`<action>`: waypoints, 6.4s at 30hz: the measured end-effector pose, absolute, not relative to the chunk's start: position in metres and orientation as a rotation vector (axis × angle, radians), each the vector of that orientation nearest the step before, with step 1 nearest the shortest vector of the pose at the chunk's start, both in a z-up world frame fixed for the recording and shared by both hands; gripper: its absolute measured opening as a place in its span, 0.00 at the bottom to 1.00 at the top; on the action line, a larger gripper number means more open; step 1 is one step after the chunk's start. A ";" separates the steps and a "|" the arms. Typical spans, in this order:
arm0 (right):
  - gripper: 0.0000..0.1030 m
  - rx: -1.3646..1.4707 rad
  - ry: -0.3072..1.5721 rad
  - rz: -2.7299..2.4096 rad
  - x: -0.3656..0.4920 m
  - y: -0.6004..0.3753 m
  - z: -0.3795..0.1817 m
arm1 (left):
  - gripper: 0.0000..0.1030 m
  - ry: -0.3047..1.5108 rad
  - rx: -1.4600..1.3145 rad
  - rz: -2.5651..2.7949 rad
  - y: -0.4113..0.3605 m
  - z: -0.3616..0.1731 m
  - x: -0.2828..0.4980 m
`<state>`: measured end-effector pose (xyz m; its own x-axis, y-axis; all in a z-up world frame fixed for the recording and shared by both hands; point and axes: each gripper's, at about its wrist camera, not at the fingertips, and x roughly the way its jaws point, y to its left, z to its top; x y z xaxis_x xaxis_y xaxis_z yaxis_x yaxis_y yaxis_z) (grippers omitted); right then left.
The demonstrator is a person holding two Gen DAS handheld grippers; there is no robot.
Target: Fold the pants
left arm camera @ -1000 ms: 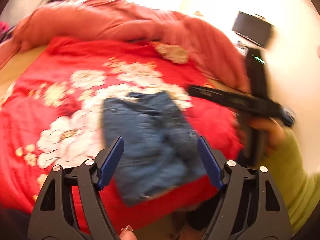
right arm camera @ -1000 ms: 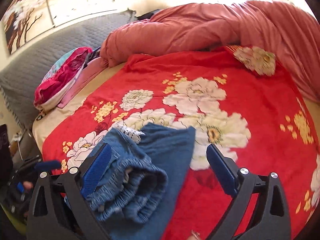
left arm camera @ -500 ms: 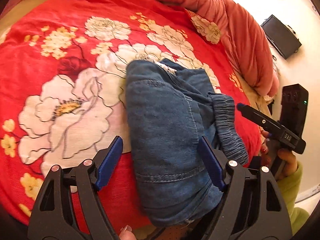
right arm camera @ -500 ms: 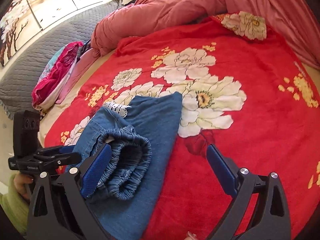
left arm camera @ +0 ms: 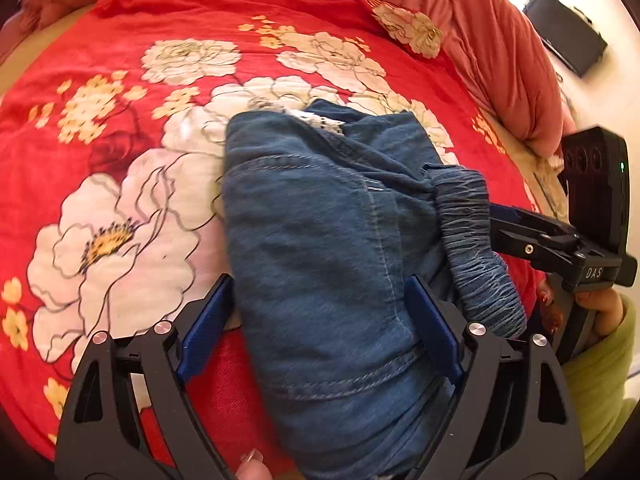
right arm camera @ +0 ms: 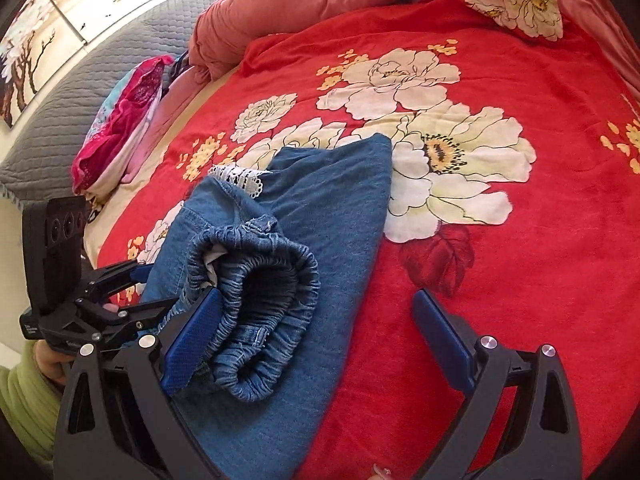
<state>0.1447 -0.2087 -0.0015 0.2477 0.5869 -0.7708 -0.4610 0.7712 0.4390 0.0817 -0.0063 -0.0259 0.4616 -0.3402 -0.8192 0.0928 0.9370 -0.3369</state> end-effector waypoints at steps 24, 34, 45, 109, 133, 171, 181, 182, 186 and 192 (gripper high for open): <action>0.38 0.249 1.042 0.877 0.152 -0.196 -0.001 | 0.37 0.927 -0.311 -0.310 -0.008 -0.025 0.071; 0.37 0.235 0.932 0.882 0.143 -0.196 0.022 | 0.35 0.855 -0.266 -0.316 -0.012 -0.001 0.068; 0.37 0.212 0.853 0.842 0.173 -0.187 0.041 | 0.36 0.844 -0.210 -0.274 -0.008 0.015 0.109; 0.95 0.061 0.761 0.443 0.224 -0.211 0.045 | 0.91 0.818 -0.131 -0.166 0.005 0.019 0.149; 0.95 0.087 0.556 0.393 0.129 -0.225 0.070 | 0.91 0.719 -0.119 -0.084 -0.014 0.029 0.063; 0.95 0.023 0.697 0.350 0.053 -0.210 0.032 | 0.91 0.808 -0.191 -0.025 -0.006 -0.008 0.015; 0.95 0.040 0.723 0.344 0.059 -0.213 0.028 | 0.91 0.804 -0.189 -0.038 -0.007 -0.007 0.015; 0.95 0.044 0.724 0.346 0.059 -0.213 0.028 | 0.91 0.804 -0.187 -0.039 -0.007 -0.006 0.016; 0.95 0.043 0.728 0.346 0.060 -0.212 0.027 | 0.91 0.812 -0.187 -0.043 -0.008 -0.007 0.018; 0.95 0.034 0.731 0.347 0.060 -0.210 0.027 | 0.91 0.814 -0.188 -0.041 -0.008 -0.006 0.018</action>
